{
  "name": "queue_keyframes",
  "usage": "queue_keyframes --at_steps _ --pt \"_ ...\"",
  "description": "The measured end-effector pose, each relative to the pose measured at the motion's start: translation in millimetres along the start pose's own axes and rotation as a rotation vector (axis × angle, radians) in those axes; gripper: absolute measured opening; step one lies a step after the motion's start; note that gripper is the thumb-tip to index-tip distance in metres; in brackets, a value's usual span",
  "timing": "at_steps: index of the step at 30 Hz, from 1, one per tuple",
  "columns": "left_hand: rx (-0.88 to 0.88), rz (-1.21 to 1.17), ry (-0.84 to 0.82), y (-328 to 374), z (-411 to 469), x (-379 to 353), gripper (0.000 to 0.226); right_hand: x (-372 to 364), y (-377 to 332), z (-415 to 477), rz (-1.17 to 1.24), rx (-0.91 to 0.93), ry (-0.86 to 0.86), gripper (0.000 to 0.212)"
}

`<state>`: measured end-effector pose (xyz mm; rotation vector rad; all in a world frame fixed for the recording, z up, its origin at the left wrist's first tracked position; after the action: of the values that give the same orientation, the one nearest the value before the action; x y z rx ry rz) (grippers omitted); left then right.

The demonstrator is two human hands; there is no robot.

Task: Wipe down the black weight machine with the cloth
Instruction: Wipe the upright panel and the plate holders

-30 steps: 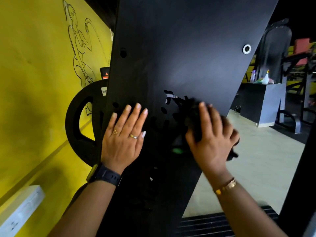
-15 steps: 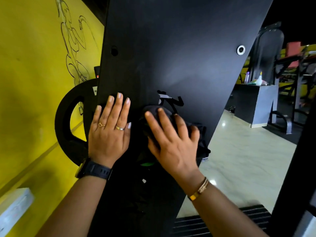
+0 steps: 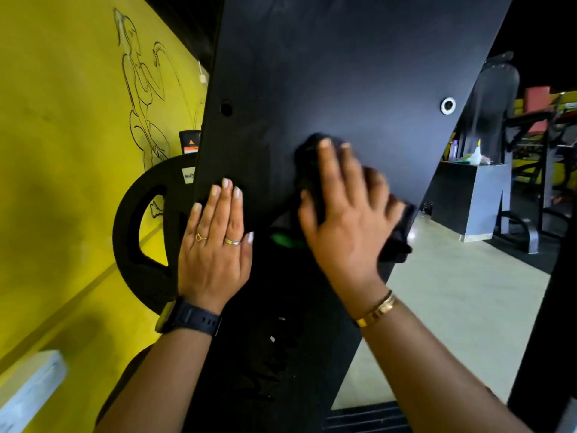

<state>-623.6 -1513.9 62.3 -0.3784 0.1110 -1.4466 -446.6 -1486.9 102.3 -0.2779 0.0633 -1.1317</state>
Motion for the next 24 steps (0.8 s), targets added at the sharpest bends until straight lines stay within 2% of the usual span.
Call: queue_keyframes --at_steps 3,6,8,12,14,19,22,24 --pt "0.060 0.010 -0.018 -1 0 1 0.060 -2 -21 -18 0.014 0.279 -0.035 0.054" --pt "0.050 0.031 -0.043 -1 -1 1 0.060 0 -15 8 -0.008 0.420 -0.022 0.054" --pt "0.048 0.034 -0.047 -1 1 0 0.059 2 -9 38 -0.029 0.389 0.032 0.054" --pt "0.055 0.054 -0.038 0 -1 0 0.058 5 -13 78 0.000 0.184 0.116 0.054" --pt "0.055 0.060 -0.035 1 0 1 0.058 3 -29 77 0.008 0.266 0.098 0.056" --pt "0.053 0.014 -0.003 2 1 2 0.061 0 -63 67 0.043 0.687 0.021 0.053" --pt "0.042 0.039 -0.018 1 1 3 0.059 1 -56 82 0.015 0.713 0.007 0.056" --pt "0.036 0.053 -0.025 -1 1 2 0.058 5 -41 92 0.014 0.606 0.038 0.058"
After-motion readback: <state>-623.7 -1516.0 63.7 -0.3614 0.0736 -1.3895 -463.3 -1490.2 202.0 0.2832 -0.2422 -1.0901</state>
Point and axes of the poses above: each hand's wrist, its own z-axis towards the middle knuckle, its own x-axis out of the back of the hand, y = z × x, the point moved 2 cm from there along z, towards the middle knuckle, and after that the axes turned 5 degrees about -x, right-handed, at the moved point
